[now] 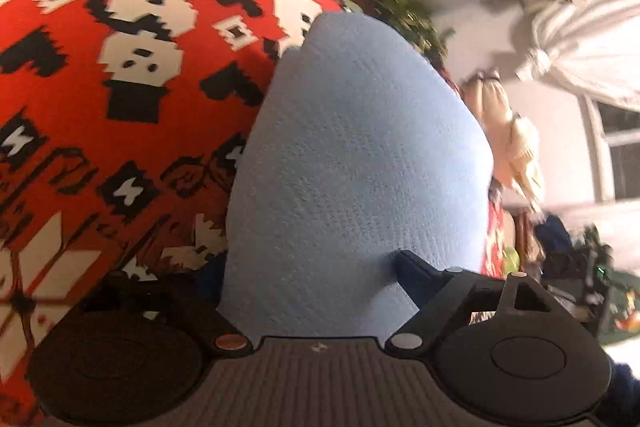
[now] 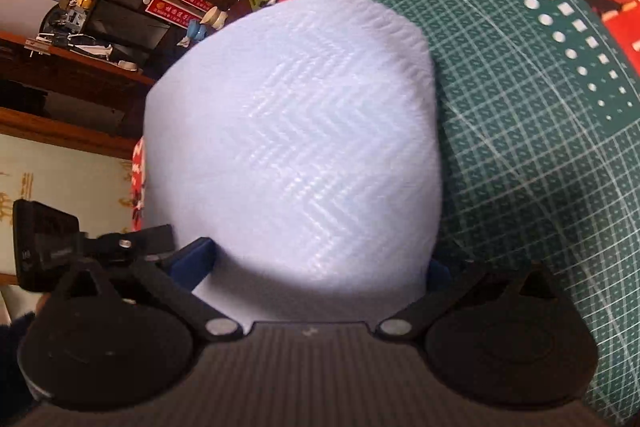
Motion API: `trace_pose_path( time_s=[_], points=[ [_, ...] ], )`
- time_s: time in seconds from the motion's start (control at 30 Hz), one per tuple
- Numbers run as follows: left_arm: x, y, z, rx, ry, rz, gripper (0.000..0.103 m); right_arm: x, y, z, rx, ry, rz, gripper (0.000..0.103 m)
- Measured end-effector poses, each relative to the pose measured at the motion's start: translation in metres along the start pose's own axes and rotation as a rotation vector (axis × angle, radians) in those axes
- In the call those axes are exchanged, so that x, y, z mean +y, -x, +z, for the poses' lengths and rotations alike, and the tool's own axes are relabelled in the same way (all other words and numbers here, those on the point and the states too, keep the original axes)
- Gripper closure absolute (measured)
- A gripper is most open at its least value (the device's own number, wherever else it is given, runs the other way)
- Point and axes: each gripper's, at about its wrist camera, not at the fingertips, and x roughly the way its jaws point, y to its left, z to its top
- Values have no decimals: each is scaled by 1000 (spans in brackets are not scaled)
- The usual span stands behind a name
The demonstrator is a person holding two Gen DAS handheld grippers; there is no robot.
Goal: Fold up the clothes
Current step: 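Close both tools on the fleece edge and lift the bundle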
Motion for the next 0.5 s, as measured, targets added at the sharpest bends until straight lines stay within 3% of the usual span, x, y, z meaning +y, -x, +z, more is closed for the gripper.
trace_pose_path(
  time_s=[0.13, 0.3, 0.5],
  points=[
    [-4, 17, -7, -29, 36, -4, 34, 23, 7, 1, -1, 49, 5, 6],
    [-8, 48, -15, -92, 75, 15, 37, 57, 11, 11, 4, 105, 50, 10],
    [4, 109, -11, -230, 153, 62, 37, 115, -7, 37, 27, 207, 143, 10]
  ],
)
